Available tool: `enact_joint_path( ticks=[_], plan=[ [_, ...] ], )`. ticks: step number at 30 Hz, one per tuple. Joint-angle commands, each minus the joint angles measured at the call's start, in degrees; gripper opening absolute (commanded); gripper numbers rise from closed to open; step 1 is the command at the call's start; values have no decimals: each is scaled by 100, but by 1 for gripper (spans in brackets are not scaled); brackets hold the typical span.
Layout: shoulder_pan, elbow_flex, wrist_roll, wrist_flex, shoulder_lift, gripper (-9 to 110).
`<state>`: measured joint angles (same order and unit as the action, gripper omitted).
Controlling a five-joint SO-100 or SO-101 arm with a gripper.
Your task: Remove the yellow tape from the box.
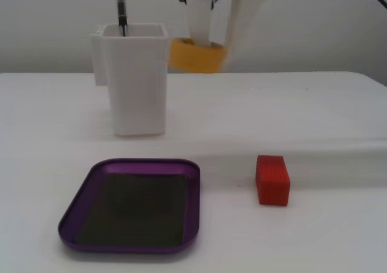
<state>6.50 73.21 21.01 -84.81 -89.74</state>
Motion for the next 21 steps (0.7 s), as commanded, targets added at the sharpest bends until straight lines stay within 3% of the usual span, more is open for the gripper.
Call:
enact_joint_path(
  ticks=[1,9,17,21],
  plan=[
    [202,1767,18,940,-1266,-1],
    [176,4342,26,2487,-2391,0],
    [149,4720,554,2672,-1881,0],
    [185,4649,642,2654,-1573,7]
  ],
)
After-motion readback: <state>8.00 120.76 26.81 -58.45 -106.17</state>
